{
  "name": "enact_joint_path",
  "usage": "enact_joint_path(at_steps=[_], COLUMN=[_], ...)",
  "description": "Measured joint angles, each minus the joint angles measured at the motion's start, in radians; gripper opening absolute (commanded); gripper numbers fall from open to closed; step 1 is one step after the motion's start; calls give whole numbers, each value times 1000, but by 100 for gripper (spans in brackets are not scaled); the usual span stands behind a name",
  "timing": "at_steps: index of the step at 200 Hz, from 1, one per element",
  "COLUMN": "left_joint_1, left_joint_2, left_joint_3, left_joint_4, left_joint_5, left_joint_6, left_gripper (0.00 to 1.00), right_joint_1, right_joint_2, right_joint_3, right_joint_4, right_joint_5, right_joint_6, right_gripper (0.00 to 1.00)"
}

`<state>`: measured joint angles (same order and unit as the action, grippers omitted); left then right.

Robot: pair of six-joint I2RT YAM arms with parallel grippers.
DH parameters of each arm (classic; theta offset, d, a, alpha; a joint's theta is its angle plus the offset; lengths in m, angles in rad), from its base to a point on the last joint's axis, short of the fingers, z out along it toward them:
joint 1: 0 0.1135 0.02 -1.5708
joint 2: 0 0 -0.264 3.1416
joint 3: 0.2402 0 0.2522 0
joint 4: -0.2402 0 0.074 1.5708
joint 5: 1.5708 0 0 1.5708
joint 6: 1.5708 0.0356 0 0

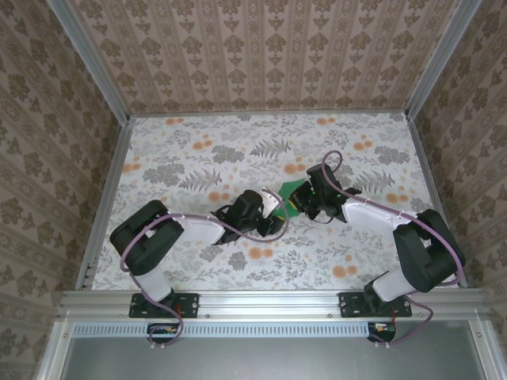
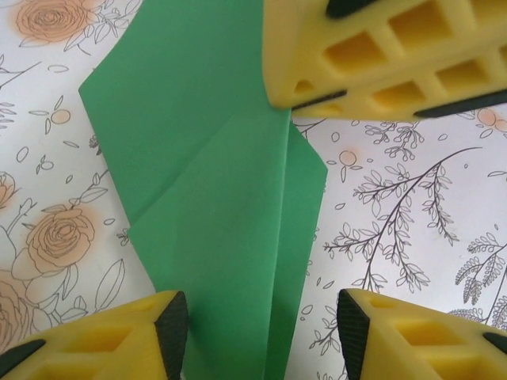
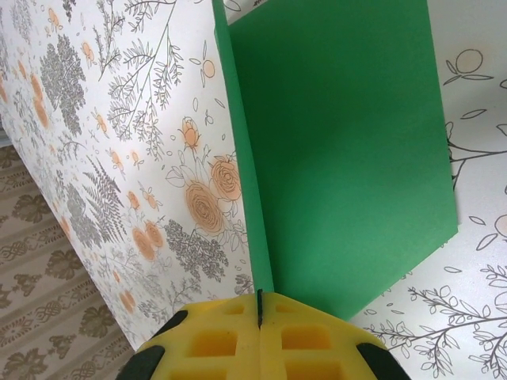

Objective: Fold a paper plane with a square sheet of paper (pick it up from the middle)
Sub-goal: Fourth fold the wing at the center of the table.

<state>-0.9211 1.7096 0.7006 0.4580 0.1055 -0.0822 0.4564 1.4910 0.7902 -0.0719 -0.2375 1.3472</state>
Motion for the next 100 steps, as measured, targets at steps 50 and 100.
enact_joint_path(at_steps=[50,100], left_joint_1=[8,13], left_joint_2=[15,31], left_joint_3=[-30,-32], left_joint_4=[77,105], left_joint_5=[5,37], left_joint_6=[24,27], left_gripper=[20,7], right_joint_1=[-7,-35], right_joint_2=[0,4], right_joint_3=[3,23], right_joint_4=[-15,-42], right_joint_5=[-10,-53], right_joint_6=[0,-67], right_gripper=[3,42])
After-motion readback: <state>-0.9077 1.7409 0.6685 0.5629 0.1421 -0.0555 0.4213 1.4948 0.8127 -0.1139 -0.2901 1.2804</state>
